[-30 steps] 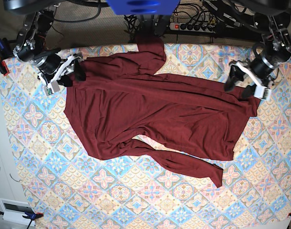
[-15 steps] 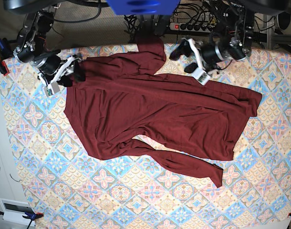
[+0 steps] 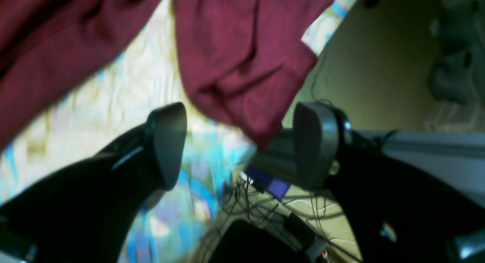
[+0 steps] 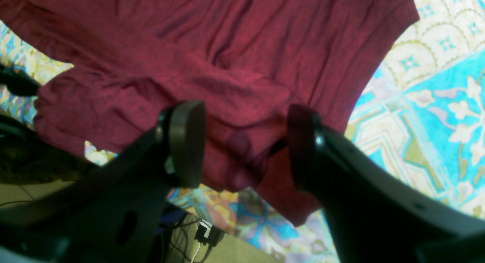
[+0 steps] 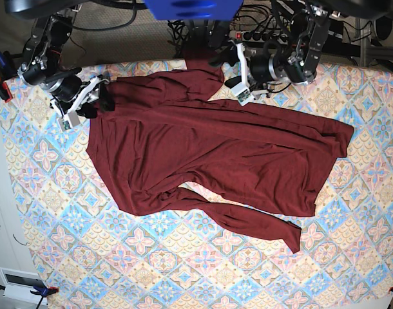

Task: Layout the t-shirt on the table in an organized manner, then fold the t-shirt properly
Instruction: 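Grasp the shirt near the collar with the left gripper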

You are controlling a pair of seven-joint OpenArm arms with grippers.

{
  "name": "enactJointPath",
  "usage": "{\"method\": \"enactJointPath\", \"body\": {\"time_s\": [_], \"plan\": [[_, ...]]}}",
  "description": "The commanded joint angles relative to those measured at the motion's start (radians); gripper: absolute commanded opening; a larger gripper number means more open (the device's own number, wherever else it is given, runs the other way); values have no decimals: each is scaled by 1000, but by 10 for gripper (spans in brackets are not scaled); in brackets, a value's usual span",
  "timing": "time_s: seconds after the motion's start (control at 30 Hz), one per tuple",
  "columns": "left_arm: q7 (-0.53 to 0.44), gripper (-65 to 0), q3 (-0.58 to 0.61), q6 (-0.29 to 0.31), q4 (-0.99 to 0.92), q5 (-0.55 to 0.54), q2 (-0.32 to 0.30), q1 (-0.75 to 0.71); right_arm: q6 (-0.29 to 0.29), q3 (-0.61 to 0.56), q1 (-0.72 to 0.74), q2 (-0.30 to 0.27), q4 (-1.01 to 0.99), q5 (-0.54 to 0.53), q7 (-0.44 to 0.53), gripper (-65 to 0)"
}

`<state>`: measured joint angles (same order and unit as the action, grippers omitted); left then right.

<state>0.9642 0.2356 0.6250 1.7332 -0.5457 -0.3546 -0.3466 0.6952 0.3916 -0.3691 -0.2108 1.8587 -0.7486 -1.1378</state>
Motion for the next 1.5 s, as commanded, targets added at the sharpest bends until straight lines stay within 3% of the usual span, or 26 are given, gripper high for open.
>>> {"method": "enactJointPath", "body": {"time_s": [0.0,0.2,0.33,0.5,0.63,0.8,1.0,1.47], "plan": [[22,-218,15,-14,-2,25,-4,-2,3,7,3,-12,17,-21,18,-328],[25,-241,44,-14,-2,25,38,2,3,7,3,-12,17,-21,18,-328],[25,-407,107,-12,-2,25,35,2,3,7,3,-12,19,-21,18,-328],[25,-641,104,-9,-2,25,30,2,3,7,3,-12,19,-21,18,-328],[22,-650,40,-11,14,-1,-2,22,3,7,3,-12,19,-21,18,-328],[25,-650,-195,-11,66,-115,-4,27,3,7,3,-12,19,-21,18,-328],[75,-650,-344,-11,84,-196,-1,128,3,5,3,-12,19,-21,18,-328],[78,-650,-368,-12,-86,-196,-2,363,3,5,3,-12,19,-21,18,-328]]}}
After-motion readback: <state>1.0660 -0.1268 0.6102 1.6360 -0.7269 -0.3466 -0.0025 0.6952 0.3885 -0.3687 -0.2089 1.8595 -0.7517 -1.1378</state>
